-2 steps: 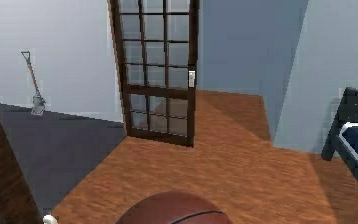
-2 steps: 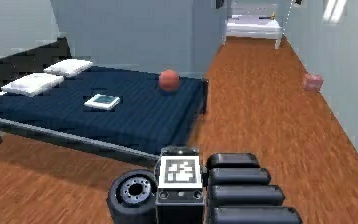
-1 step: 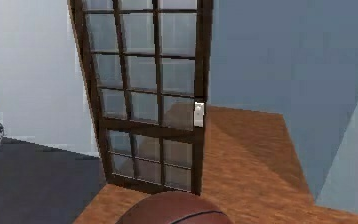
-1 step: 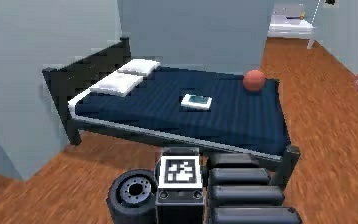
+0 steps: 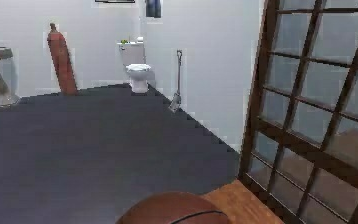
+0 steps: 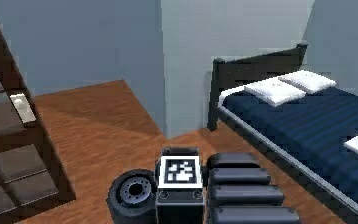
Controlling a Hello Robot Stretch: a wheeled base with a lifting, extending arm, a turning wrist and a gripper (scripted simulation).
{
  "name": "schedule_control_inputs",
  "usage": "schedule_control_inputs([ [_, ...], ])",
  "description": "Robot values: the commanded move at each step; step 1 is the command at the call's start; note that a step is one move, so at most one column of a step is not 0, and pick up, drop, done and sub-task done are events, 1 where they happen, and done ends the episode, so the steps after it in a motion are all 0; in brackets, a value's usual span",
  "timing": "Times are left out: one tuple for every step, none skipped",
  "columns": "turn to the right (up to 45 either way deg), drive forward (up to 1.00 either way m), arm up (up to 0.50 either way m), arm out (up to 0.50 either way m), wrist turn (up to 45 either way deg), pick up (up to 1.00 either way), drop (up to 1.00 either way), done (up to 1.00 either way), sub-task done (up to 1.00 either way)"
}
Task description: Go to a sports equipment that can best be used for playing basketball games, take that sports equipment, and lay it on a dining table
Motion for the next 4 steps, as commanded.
schedule_control_inputs([
  [-27.0, 0.0, 0.0, 0.0, 0.0, 0.0, 0.0, 0.0, 0.0],
  [0.0, 1.0, 0.0, 0.0, 0.0, 0.0, 0.0, 0.0, 0.0],
  [0.0, 0.35, 0.0, 0.0, 0.0, 0.0, 0.0, 0.0, 0.0],
  [-42.0, 0.0, 0.0, 0.0, 0.0, 0.0, 0.0, 0.0, 0.0],
])
